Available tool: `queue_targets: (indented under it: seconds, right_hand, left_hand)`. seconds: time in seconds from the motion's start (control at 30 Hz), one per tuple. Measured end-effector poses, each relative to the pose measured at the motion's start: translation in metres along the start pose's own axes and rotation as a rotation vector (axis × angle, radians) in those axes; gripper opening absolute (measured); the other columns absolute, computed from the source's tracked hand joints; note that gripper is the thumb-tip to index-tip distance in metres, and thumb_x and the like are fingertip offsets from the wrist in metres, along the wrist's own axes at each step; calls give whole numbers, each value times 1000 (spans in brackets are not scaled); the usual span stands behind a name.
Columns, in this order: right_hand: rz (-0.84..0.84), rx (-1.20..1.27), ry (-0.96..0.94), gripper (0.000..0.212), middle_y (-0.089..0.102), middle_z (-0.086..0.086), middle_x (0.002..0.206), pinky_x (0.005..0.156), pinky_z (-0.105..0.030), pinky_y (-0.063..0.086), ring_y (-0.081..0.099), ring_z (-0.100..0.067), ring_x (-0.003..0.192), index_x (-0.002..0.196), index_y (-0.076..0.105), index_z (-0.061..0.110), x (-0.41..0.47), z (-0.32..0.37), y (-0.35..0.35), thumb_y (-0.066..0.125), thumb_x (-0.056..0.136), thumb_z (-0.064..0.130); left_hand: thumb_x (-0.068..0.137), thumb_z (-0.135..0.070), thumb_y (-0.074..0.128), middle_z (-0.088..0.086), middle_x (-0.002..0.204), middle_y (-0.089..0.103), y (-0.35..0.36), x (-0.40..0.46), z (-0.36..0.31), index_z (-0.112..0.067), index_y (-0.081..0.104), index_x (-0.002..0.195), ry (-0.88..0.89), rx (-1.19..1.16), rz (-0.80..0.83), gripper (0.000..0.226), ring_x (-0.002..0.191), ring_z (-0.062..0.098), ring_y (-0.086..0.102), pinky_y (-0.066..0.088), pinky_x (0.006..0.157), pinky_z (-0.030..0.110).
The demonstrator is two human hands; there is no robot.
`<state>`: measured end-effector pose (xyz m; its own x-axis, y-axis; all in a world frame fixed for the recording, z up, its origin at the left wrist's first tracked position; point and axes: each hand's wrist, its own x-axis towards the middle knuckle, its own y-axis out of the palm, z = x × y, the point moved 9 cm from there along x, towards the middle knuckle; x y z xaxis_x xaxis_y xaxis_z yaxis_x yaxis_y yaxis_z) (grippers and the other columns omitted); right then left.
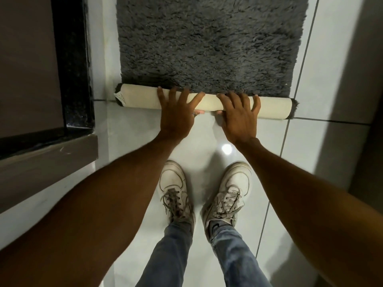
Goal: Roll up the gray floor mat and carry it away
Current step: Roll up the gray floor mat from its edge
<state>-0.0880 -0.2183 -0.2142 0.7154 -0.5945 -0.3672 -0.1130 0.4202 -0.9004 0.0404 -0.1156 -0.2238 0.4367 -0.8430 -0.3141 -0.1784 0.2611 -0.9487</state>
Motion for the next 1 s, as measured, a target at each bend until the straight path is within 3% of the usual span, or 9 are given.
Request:
queue_targets:
  seconds: [0.17, 0.3, 0.4, 0.53, 0.6, 0.7, 0.83, 0.9, 1.0]
  right_hand:
    - [214, -3, -38, 45, 62, -4, 135, 115, -61, 26, 52, -33, 128, 140, 52, 27, -38, -3, 14, 59, 97, 38]
    - [482, -14, -59, 54, 53, -7, 145, 110, -58, 30, 46, -35, 133, 146, 47, 28, -43, -8, 21, 61, 96, 44]
    - [297, -38, -133, 60, 54, -12, 137, 103, -54, 35, 49, -38, 125, 142, 55, 25, -26, -2, -5, 74, 86, 34]
    - [-102, -8, -116, 32, 73, -12, 114, 90, -49, 45, 62, -41, 106, 118, 74, 12, -24, 10, -35, 72, 87, 15]
    - [-192, -35, -126, 32, 75, -12, 117, 95, -51, 47, 64, -41, 110, 120, 74, 10, -32, 17, -35, 66, 90, 12]
    - [-89, -7, -59, 46, 60, -12, 147, 118, -63, 29, 45, -42, 143, 143, 59, 14, -35, 15, -17, 47, 99, 19]
    - [146, -63, -101, 76, 15, -8, 172, 123, -69, -2, 3, -41, 159, 164, 18, 20, -27, 9, 9, 34, 101, 60]
    - [197, -124, -135, 89, 5, -7, 174, 122, -69, -4, -3, -41, 159, 165, 6, 23, -12, 4, 15, 38, 96, 69]
    - [234, -197, -118, 88, 5, -9, 174, 122, -72, 3, 0, -41, 158, 163, -1, 25, 13, -2, 20, 44, 97, 62]
  left_hand:
    - [89, -49, 69, 14, 136, 60, 3, -39, -15, -31, 51, 144, 52, -51, 178, 60, 125, 43, 53, 33, 110, 72]
    - [93, -59, 57, 16, 135, 58, 7, -51, -21, -26, 48, 144, 102, -96, 312, 62, 125, 42, 52, 36, 109, 62]
    - [85, -55, 69, 14, 133, 58, -11, -42, -17, -21, 56, 136, 71, -144, 176, 62, 121, 35, 53, 40, 103, 50]
    - [90, -27, 73, 10, 117, 69, -33, -39, -27, -19, 68, 121, 46, -143, -116, 32, 106, 31, 63, 52, 85, 42]
    - [93, -18, 69, 9, 123, 69, -31, -41, -33, -18, 67, 128, 23, -171, -145, 34, 109, 31, 64, 52, 92, 43]
    - [97, -31, 61, 10, 151, 51, -18, -46, -37, -19, 47, 149, 8, -205, -49, 55, 140, 36, 44, 32, 119, 55]
    - [91, -57, 59, 11, 170, 17, -2, -37, -35, -21, 16, 162, 75, -178, 105, 90, 156, 39, 10, 10, 126, 61]
    - [89, -63, 59, 11, 170, 16, -2, -23, -33, -21, 15, 162, 89, -178, 100, 95, 156, 40, 9, 7, 126, 62]
    - [88, -65, 60, 10, 167, 24, 1, 1, -28, -22, 16, 162, 54, -131, 128, 96, 155, 39, 16, 5, 124, 62]
